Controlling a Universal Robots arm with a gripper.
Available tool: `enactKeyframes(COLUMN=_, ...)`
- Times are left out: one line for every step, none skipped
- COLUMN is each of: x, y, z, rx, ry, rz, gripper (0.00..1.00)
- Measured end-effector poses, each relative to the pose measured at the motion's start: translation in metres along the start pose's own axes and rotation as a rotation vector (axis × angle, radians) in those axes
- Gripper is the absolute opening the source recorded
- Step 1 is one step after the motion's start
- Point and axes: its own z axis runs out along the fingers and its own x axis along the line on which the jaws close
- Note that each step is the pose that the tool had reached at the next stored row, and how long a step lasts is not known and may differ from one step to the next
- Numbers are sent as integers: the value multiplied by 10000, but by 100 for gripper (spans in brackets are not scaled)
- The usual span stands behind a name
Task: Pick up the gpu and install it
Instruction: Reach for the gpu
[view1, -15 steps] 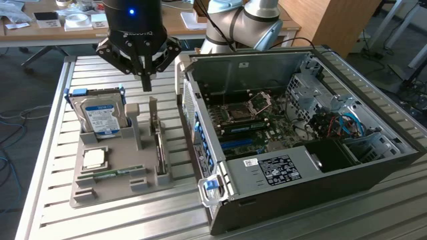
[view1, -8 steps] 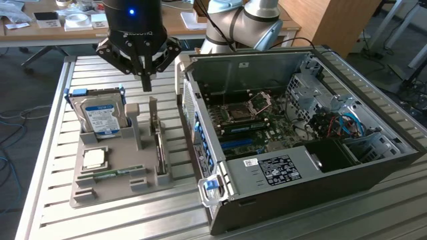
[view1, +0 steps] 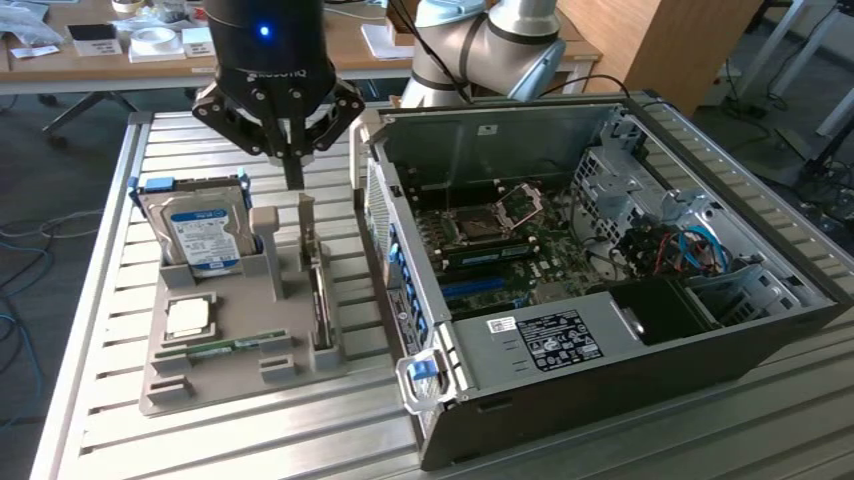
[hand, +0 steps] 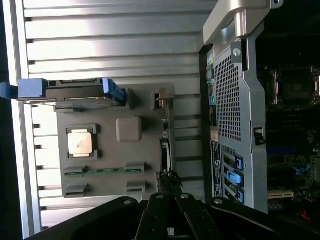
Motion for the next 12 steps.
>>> enactKeyframes(x=0, y=-4, z=7, rx=1, ry=1, rz=0, gripper=11)
enactKeyframes(x=1, y=-8, z=14, rx=2, ry=1, rz=-1, gripper=11)
enactKeyframes(x=2, y=-10, z=21, rx=2, ry=1, rz=0, gripper=11)
enactKeyframes(x=3, y=-12, z=28, rx=2, ry=1, rz=-1, gripper=11)
enactKeyframes(x=4, y=-13, z=34, rx=3, ry=1, rz=-1, gripper=11)
enactKeyframes(x=5, y=-14, z=37, rx=3, ry=2, rz=-2, gripper=11)
enactKeyframes(x=6, y=-14, z=38, rx=5, ry=3, rz=-3, gripper=11)
enactKeyframes(x=11, y=-14, z=39, rx=4, ry=2, rz=-1, gripper=11)
enactKeyframes(x=18, y=-14, z=41, rx=2, ry=0, rz=0, gripper=11)
enactKeyframes(x=23, y=-16, z=41, rx=3, ry=0, rz=0, gripper=11)
enactKeyframes(x=23, y=-20, z=42, rx=3, ry=2, rz=-3, gripper=11)
enactKeyframes(x=23, y=-26, z=43, rx=5, ry=2, rz=-3, gripper=11)
